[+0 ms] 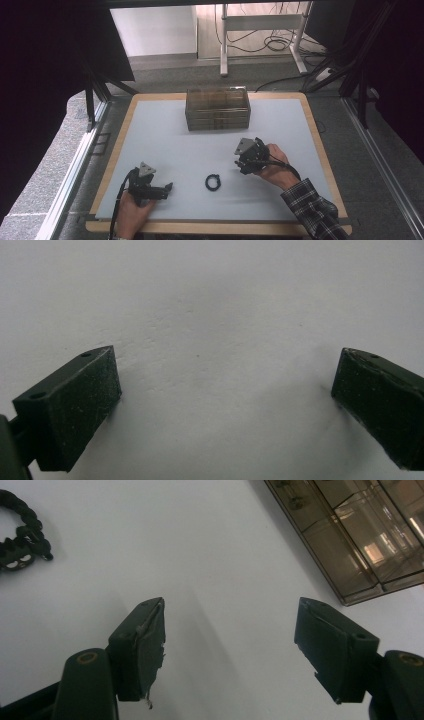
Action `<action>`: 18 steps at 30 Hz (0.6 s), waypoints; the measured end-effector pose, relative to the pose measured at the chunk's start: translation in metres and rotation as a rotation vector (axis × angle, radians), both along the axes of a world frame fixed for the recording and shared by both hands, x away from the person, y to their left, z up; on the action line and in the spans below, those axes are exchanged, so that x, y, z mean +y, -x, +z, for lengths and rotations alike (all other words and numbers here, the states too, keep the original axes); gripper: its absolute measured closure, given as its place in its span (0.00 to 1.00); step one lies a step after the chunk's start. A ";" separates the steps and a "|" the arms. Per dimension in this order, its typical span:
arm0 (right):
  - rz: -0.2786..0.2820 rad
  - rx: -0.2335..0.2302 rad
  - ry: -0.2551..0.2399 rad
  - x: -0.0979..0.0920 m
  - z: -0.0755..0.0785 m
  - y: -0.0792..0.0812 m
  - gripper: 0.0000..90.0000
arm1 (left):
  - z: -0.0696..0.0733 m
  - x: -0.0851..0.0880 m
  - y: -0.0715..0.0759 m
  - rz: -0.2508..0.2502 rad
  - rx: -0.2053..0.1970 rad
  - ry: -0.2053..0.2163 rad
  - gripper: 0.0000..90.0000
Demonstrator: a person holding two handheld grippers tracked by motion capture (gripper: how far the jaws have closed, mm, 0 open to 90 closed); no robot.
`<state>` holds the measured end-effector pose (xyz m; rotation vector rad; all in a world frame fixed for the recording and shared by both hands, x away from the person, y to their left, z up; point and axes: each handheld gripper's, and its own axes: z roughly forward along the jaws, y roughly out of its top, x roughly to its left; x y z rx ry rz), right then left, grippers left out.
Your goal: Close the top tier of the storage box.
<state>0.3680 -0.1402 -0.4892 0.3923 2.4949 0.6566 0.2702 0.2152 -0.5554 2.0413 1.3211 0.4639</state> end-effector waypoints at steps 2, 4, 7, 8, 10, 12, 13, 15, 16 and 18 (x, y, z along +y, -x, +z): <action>0.002 -0.013 0.014 0.002 0.000 0.000 0.32 | 0.000 0.000 0.000 0.000 0.000 0.000 0.00; 0.010 -0.024 0.024 0.003 0.000 0.000 0.32 | 0.000 0.000 0.000 0.000 0.000 0.000 0.00; 0.015 -0.039 0.037 0.006 0.000 -0.001 0.33 | 0.000 0.000 0.000 0.000 0.000 0.000 0.00; 0.015 -0.039 0.037 0.006 0.000 -0.001 0.33 | 0.000 0.000 0.000 0.000 0.000 0.000 0.00; 0.018 -0.047 0.043 0.007 0.001 -0.002 0.33 | 0.000 0.000 0.000 0.000 0.000 0.000 0.00; 0.023 -0.052 0.043 0.008 0.001 -0.002 0.33 | 0.000 0.000 0.000 0.000 0.000 0.000 0.00; 0.023 -0.056 0.043 0.009 0.001 -0.003 0.33 | 0.000 0.000 0.000 0.000 0.000 0.000 0.00; 0.022 -0.061 0.042 0.010 0.002 -0.004 0.33 | 0.000 0.000 0.000 0.000 0.000 0.000 0.00; 0.020 -0.062 0.040 0.010 0.002 -0.004 0.33 | 0.000 0.000 0.000 0.000 0.000 0.000 0.00; 0.023 -0.072 0.045 0.011 0.002 -0.005 0.33 | 0.000 0.000 0.000 0.000 0.000 0.000 0.00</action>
